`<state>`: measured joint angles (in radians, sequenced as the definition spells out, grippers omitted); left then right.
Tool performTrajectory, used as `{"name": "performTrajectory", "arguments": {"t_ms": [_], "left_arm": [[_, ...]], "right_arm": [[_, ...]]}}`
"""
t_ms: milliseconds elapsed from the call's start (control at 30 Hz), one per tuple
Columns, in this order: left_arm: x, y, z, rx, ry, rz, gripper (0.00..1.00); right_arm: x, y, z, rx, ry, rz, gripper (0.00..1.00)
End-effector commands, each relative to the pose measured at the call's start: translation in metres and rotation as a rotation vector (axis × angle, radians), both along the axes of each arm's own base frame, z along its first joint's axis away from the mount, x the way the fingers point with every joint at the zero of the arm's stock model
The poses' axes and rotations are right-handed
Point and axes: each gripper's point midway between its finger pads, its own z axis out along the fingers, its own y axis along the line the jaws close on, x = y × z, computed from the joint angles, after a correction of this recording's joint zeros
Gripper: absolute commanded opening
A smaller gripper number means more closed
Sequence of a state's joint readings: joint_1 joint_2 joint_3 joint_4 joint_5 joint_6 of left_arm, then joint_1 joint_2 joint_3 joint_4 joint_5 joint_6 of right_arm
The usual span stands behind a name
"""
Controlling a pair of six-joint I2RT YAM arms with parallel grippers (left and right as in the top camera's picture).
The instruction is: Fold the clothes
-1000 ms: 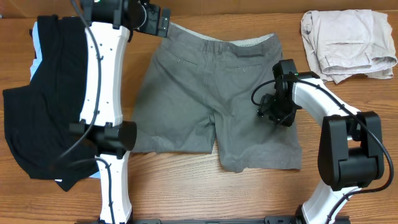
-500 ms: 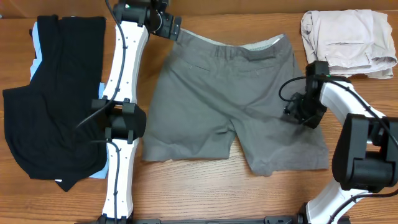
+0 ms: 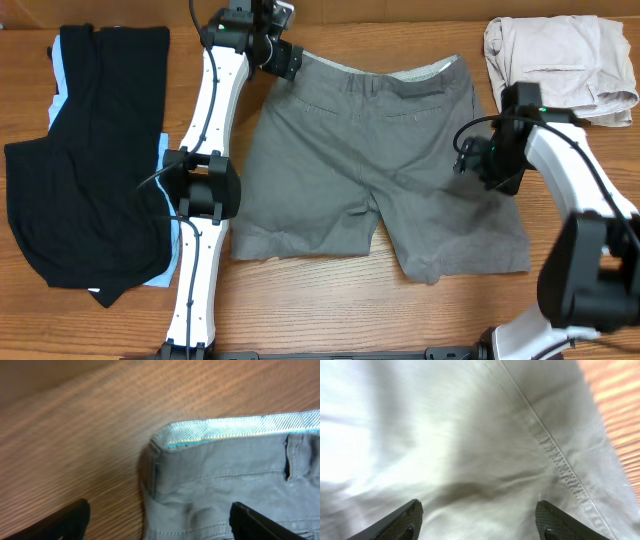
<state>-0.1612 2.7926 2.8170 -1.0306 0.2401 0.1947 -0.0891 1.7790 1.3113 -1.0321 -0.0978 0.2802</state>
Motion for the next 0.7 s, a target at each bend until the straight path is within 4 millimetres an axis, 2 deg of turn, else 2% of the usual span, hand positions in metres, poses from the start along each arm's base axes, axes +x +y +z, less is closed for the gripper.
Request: {"name": "performTrajectory", "arguments": {"t_ms": [0, 167, 233, 300, 367, 400, 433, 533, 667], "left_arm": [[-0.004, -0.011, -0.022, -0.026, 0.026, -0.064, 0.86], [-0.008, -0.019, -0.043, -0.014, 0.052, -0.09, 0.82], [-0.01, -0.022, -0.051, -0.012, 0.065, -0.094, 0.76], [-0.011, -0.026, -0.053, -0.012, 0.068, -0.098, 0.58], [-0.01, -0.024, -0.053, -0.008, 0.07, -0.071, 0.23], [-0.009, -0.022, -0.052, -0.007, 0.072, -0.053, 0.1], [-0.008, -0.019, -0.052, -0.002, 0.079, -0.019, 0.06], [-0.008, 0.008, -0.052, 0.047, 0.117, 0.143, 0.04], [-0.021, 0.069, -0.04, 0.115, 0.195, 0.417, 0.04]], "right_arm": [[0.011, 0.008, 0.046, 0.006, -0.136, 0.039, 0.76], [0.007, 0.018, 0.069, 0.009, -0.195, 0.064, 0.76], [0.006, 0.022, 0.072, 0.009, -0.203, 0.075, 0.76], [0.006, 0.024, 0.073, 0.01, -0.203, 0.08, 0.76], [0.006, 0.026, 0.073, 0.011, -0.204, 0.083, 0.76], [0.006, 0.027, 0.073, 0.012, -0.204, 0.086, 0.75], [0.006, 0.028, 0.073, 0.012, -0.204, 0.088, 0.75], [0.006, 0.031, 0.072, 0.014, -0.203, 0.094, 0.74], [0.007, 0.038, 0.073, 0.02, -0.208, 0.093, 0.71]]}}
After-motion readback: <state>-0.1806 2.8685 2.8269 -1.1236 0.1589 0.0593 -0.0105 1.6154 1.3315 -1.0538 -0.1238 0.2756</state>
